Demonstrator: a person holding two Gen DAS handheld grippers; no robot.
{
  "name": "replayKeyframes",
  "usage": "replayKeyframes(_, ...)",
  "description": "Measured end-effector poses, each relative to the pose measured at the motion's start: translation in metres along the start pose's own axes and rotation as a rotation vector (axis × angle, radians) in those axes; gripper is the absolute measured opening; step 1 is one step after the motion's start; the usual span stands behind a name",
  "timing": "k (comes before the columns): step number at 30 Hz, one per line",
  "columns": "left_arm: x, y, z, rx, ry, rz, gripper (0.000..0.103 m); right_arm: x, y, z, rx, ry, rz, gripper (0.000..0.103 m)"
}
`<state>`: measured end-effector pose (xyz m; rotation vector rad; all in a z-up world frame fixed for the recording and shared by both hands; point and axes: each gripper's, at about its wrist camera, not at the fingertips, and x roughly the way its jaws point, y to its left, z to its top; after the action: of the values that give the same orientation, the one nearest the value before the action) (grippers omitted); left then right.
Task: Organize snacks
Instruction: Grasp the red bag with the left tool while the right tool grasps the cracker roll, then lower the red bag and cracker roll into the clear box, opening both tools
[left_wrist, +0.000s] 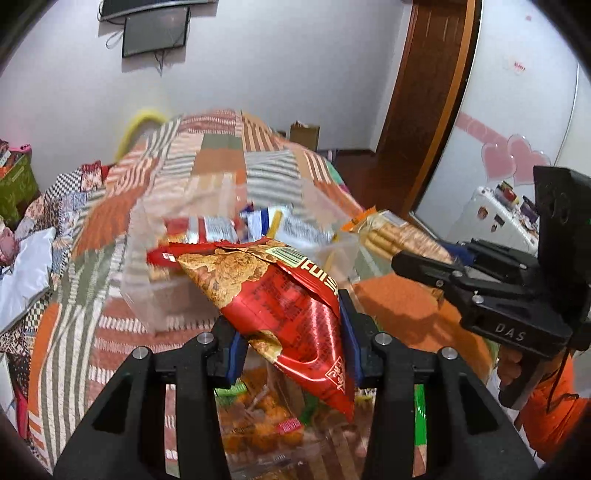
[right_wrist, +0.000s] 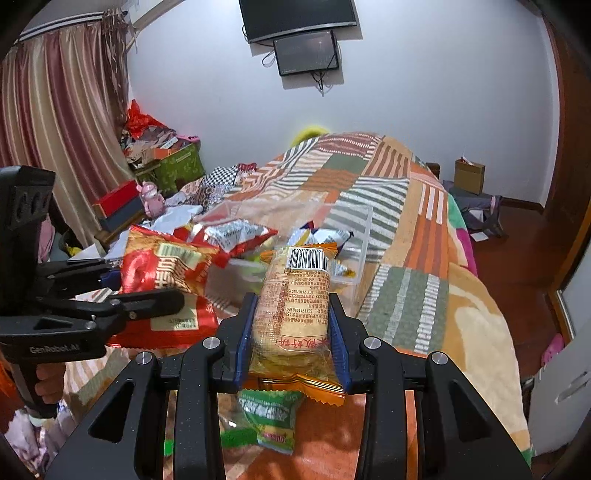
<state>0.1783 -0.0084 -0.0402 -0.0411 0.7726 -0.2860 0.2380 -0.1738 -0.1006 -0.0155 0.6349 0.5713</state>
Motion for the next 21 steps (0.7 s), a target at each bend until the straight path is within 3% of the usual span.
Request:
replayKeyframes(12,0.019,0.027,0.044,-0.041,-0.079,0.002,0.043,0.027,-0.005,0.031,0.022,-0.048,-0.015,0.033)
replayKeyframes(21,0.076,0.039,0.06,-0.013,-0.022,0.015,0.043,0.071,-0.012,0.041,0.014,-0.01,-0.042,0.033)
